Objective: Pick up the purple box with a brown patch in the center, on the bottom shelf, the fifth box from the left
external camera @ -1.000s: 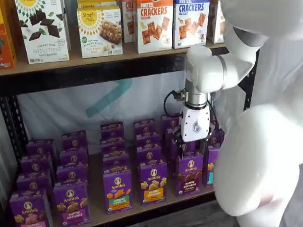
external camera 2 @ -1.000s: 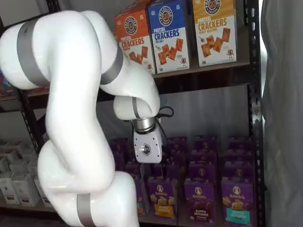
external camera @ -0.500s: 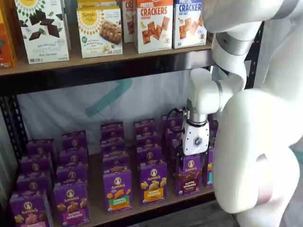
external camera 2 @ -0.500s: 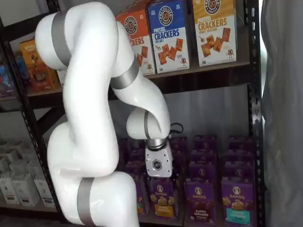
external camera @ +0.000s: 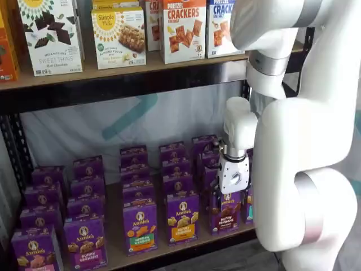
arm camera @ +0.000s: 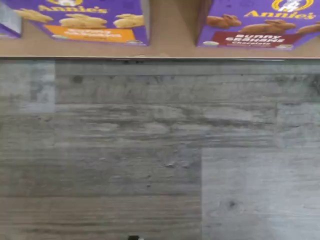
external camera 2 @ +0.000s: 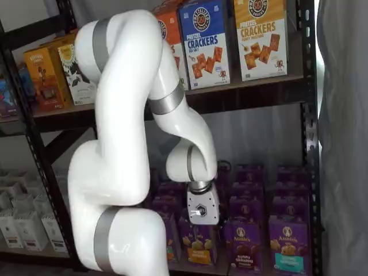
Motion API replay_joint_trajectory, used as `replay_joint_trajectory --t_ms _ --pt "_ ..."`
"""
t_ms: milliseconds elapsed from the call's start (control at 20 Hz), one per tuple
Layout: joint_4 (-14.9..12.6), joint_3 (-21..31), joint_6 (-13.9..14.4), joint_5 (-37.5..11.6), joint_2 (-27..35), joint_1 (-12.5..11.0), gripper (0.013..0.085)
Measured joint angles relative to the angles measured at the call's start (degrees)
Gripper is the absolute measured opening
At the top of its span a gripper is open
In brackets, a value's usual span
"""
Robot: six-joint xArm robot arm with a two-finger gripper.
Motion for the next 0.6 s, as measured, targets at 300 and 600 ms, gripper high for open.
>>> replay_joint_trajectory --t_ms 300,600 --pt "-1.47 -5.90 0.79 -0.78 7.28 -0.52 0.0850" --pt "1.79 -12.08 -2.12 -2.02 14.06 -0.31 0.0850"
